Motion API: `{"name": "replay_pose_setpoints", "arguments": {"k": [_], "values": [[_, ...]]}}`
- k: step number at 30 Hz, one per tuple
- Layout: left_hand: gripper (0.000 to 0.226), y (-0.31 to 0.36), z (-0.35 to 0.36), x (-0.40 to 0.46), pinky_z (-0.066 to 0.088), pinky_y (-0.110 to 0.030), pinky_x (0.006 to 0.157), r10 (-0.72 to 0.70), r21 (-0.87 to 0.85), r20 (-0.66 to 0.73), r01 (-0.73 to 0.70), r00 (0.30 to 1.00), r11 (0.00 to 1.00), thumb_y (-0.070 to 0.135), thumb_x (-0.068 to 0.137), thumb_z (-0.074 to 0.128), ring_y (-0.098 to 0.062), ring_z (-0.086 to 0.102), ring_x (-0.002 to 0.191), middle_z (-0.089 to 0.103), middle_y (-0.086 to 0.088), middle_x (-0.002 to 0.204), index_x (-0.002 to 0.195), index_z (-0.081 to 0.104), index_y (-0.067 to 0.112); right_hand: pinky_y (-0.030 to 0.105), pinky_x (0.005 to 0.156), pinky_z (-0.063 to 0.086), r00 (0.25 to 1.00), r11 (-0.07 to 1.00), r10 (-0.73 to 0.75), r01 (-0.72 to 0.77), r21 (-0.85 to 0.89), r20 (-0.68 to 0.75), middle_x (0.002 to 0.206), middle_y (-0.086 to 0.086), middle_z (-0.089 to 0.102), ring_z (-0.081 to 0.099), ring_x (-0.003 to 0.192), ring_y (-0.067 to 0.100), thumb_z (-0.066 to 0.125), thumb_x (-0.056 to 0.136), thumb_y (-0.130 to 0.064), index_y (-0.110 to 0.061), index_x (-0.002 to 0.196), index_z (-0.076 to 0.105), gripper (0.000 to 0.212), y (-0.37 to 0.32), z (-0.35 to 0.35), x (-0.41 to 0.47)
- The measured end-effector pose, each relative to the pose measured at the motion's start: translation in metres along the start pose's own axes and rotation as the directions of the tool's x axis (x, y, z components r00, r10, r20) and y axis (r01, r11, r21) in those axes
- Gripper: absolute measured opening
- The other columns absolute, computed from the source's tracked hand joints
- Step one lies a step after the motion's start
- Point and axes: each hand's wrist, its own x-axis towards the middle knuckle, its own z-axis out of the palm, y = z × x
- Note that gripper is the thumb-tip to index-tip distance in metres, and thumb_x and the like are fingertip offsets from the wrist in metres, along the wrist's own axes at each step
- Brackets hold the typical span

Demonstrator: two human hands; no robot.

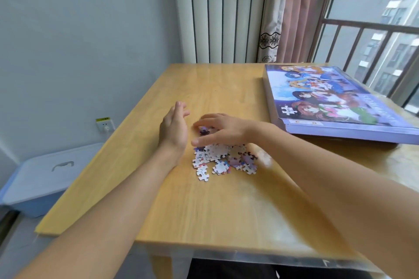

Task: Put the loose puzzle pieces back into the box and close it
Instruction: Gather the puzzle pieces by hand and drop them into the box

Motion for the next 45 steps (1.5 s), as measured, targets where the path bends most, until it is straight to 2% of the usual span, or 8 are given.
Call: {"name": "replay_pose_setpoints", "arguments": {"k": [5, 11, 16, 22, 27, 34, 39, 45], "values": [[0.050, 0.005, 0.004, -0.004, 0.035, -0.028, 0.107, -0.007, 0.233, 0.228, -0.047, 0.974, 0.971, 0.045, 0.108, 0.028, -0.012, 0.052, 0.128, 0.061, 0.000, 0.136, 0.138, 0.058, 0.020, 0.045, 0.113, 0.035, 0.993, 0.974, 0.004, 0.023, -0.224, 0.122, 0.147, -0.021, 0.033, 0.031, 0.139, 0.012, 0.070, 0.043, -0.090, -0.050, 0.144, 0.034, 0.114, -0.003, -0.002, -0.033], [0.058, 0.011, 0.000, -0.042, 0.030, -0.027, 0.116, -0.069, 0.123, 0.420, 0.019, 0.905, 0.992, 0.051, 0.106, 0.024, -0.010, 0.046, 0.136, 0.055, 0.000, 0.143, 0.149, 0.044, 0.016, 0.043, 0.102, 0.043, 1.000, 0.983, -0.016, 0.017, -0.180, 0.008, 0.131, -0.007, 0.046, 0.041, 0.126, 0.019, 0.075, 0.061, -0.078, -0.046, 0.136, 0.048, 0.086, -0.004, 0.004, -0.049], [0.052, 0.018, 0.006, -0.049, 0.038, -0.032, 0.113, -0.060, -0.001, 0.283, 0.063, 0.957, 0.998, 0.044, 0.108, 0.024, -0.019, 0.054, 0.130, 0.063, -0.008, 0.132, 0.140, 0.052, 0.015, 0.034, 0.093, 0.039, 0.997, 0.995, -0.037, 0.030, -0.098, -0.061, 0.134, -0.005, 0.048, 0.039, 0.131, 0.019, 0.079, 0.068, -0.067, -0.045, 0.135, 0.052, 0.076, -0.005, 0.009, -0.056], [0.046, 0.025, 0.023, -0.060, 0.041, -0.034, 0.111, -0.097, -0.123, 0.304, 0.141, 0.948, 0.982, 0.042, 0.108, 0.025, -0.019, 0.057, 0.126, 0.067, -0.009, 0.125, 0.128, 0.057, 0.016, 0.050, 0.111, 0.038, 0.978, 0.960, 0.203, -0.191, -0.207, 0.041, 0.151, -0.010, 0.034, 0.030, 0.142, 0.019, 0.077, 0.043, -0.084, -0.041, 0.154, 0.023, 0.131, -0.003, -0.005, -0.078], [0.047, 0.028, 0.039, -0.063, 0.039, -0.039, 0.114, -0.079, -0.209, 0.192, 0.119, 0.978, 0.971, 0.042, 0.109, 0.024, -0.021, 0.057, 0.125, 0.068, -0.011, 0.122, 0.124, 0.059, 0.015, 0.045, 0.099, 0.047, 0.978, 0.962, 0.206, -0.203, -0.183, 0.002, 0.122, -0.008, 0.039, 0.046, 0.113, 0.018, 0.082, 0.053, -0.075, -0.038, 0.147, 0.038, 0.110, -0.008, -0.005, -0.075], [0.042, 0.028, 0.053, -0.063, 0.049, -0.042, 0.103, -0.056, -0.240, 0.005, 0.055, 0.998, 0.969, 0.037, 0.107, 0.033, -0.017, 0.068, 0.108, 0.074, -0.007, 0.104, 0.103, 0.069, 0.017, 0.034, 0.085, 0.050, 0.989, 0.985, 0.147, -0.148, -0.090, -0.023, 0.124, -0.005, 0.056, 0.056, 0.101, 0.019, 0.090, 0.063, -0.053, -0.028, 0.128, 0.052, 0.079, -0.011, -0.005, -0.066], [0.044, 0.033, 0.067, -0.061, 0.056, -0.034, 0.085, -0.117, -0.335, -0.080, 0.084, 0.990, 0.939, 0.035, 0.107, 0.032, -0.022, 0.068, 0.103, 0.075, -0.008, 0.099, 0.100, 0.069, 0.013, 0.032, 0.082, 0.049, 0.989, 0.988, 0.139, -0.142, -0.059, -0.046, 0.116, -0.009, 0.052, 0.054, 0.102, 0.017, 0.091, 0.061, -0.049, -0.031, 0.136, 0.049, 0.088, -0.010, -0.005, -0.065], [0.043, 0.030, 0.065, -0.055, 0.051, -0.036, 0.089, -0.143, -0.411, -0.137, 0.074, 0.980, 0.908, 0.030, 0.107, 0.028, -0.019, 0.066, 0.094, 0.072, -0.009, 0.097, 0.095, 0.067, 0.016, 0.035, 0.093, 0.049, 0.992, 0.992, 0.121, -0.122, -0.030, -0.017, 0.121, -0.010, 0.057, 0.055, 0.111, 0.018, 0.091, 0.051, -0.060, -0.037, 0.139, 0.049, 0.100, -0.013, -0.001, -0.065]]}}
